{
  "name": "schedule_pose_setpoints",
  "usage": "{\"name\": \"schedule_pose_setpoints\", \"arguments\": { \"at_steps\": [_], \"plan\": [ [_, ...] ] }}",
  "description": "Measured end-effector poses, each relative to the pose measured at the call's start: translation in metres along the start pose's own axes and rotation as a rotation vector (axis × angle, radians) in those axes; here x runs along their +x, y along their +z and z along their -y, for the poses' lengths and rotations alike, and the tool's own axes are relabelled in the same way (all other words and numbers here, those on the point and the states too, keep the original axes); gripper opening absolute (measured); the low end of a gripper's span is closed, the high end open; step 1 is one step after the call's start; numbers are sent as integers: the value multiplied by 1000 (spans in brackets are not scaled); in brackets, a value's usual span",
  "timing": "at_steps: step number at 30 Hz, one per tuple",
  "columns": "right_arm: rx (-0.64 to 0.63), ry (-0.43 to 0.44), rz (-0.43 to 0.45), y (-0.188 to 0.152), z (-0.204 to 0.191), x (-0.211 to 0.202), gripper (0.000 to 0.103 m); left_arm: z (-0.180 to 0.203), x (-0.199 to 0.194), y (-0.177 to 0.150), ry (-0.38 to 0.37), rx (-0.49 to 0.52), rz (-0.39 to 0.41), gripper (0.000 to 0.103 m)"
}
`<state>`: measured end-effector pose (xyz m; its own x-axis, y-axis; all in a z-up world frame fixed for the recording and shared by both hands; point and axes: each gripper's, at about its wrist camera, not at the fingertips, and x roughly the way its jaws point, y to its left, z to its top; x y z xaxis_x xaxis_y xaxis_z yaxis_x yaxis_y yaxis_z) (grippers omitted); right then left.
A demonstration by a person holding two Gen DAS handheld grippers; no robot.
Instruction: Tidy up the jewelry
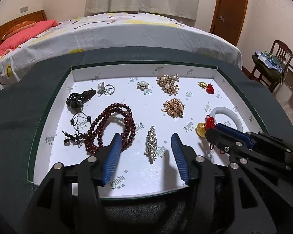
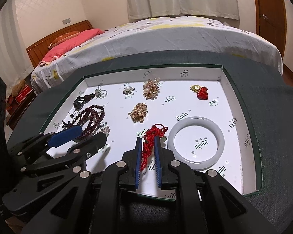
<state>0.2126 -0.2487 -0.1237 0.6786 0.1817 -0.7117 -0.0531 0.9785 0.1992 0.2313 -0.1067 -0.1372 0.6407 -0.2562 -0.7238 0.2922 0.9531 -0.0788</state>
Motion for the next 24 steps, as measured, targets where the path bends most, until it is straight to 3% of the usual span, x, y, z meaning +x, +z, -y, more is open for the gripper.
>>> {"name": "schedule_pose_setpoints", "arguments": {
  "at_steps": [2, 4, 12, 19, 24],
  "plan": [
    [9, 1, 8, 0, 2, -2, 32, -4, -2, 0, 9, -10, -1, 53],
    [9, -1, 12, 0, 2, -3, 37, -9, -3, -1, 10, -26, -3, 59],
    [6, -5, 14, -3, 0, -6, 40, -17, -9, -4, 23, -51, -3, 71],
    [14, -46, 52, -4, 5, -21, 65, -18, -17, -5, 23, -65, 4, 80],
    [23, -78, 79, -6, 9, -36, 73, -12, -32, -5, 68, -38, 33, 87]
  ]
}}
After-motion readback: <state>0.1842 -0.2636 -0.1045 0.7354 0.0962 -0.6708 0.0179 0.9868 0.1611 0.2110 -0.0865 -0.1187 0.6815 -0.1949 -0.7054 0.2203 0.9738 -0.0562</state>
